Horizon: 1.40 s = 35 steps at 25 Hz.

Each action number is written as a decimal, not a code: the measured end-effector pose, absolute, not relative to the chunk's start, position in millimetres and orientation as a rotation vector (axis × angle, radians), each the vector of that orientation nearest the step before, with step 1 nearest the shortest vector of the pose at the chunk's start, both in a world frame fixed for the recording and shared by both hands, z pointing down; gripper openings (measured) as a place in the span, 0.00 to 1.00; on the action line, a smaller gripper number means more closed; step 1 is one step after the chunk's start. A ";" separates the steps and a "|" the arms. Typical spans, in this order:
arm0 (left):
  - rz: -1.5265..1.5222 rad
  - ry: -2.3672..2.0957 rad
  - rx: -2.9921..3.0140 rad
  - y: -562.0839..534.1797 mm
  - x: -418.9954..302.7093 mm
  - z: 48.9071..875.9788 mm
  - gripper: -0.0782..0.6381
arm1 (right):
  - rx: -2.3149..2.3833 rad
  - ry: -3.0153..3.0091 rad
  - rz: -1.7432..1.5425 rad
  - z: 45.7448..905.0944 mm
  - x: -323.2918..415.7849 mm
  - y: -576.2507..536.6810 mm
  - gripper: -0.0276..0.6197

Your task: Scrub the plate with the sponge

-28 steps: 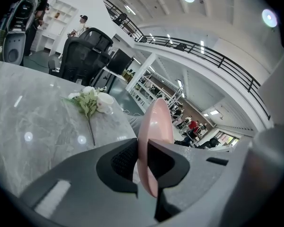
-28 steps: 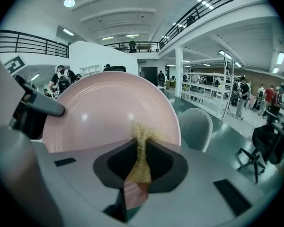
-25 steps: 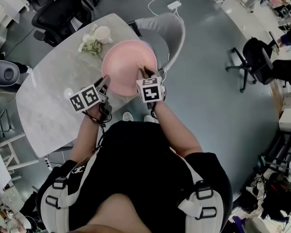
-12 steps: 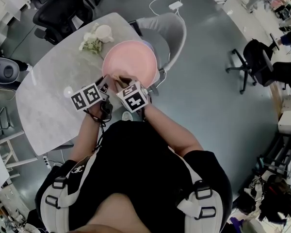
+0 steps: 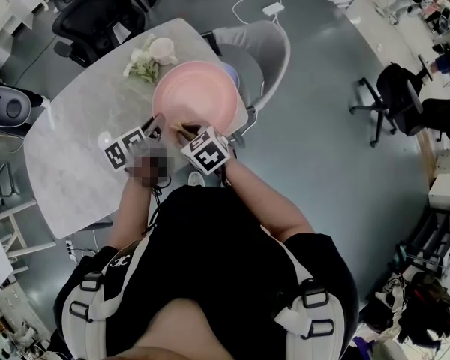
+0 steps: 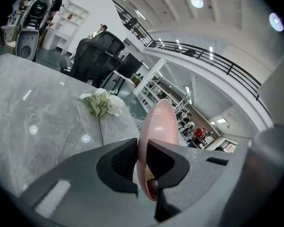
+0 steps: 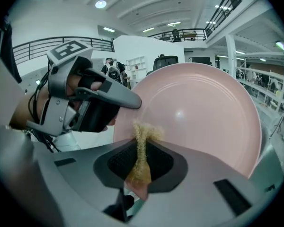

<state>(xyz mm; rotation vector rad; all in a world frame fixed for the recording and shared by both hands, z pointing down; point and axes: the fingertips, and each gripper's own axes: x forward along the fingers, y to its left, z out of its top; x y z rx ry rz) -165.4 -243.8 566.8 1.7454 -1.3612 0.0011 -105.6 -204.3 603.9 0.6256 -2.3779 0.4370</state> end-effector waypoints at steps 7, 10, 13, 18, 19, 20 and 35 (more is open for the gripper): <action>-0.001 -1.351 1.756 -245.6 -167.9 567.2 0.17 | 0.673 -2.297 0.414 627.1 -73.4 -216.1 0.13; 0.002 -1.333 1.765 -246.2 -163.9 567.5 0.17 | 0.734 -2.265 0.426 632.5 -55.4 -225.6 0.13; 0.007 -1.318 1.775 -245.1 -159.1 567.5 0.17 | 0.827 -2.211 0.404 630.8 -31.5 -237.8 0.13; 0.015 -1.274 1.804 -244.5 -150.4 565.4 0.17 | 0.984 -2.118 0.277 632.8 3.6 -267.1 0.13; 0.020 -1.261 1.810 -243.3 -147.7 565.4 0.17 | 1.017 -2.086 0.218 630.7 13.0 -273.1 0.13; 0.024 -1.248 1.814 -241.9 -145.0 565.8 0.17 | 1.044 -2.056 0.155 628.4 21.9 -278.2 0.13; -0.043 -1.200 1.577 -230.4 -170.4 622.4 0.17 | 1.346 -2.479 -0.011 509.5 28.5 -281.0 0.13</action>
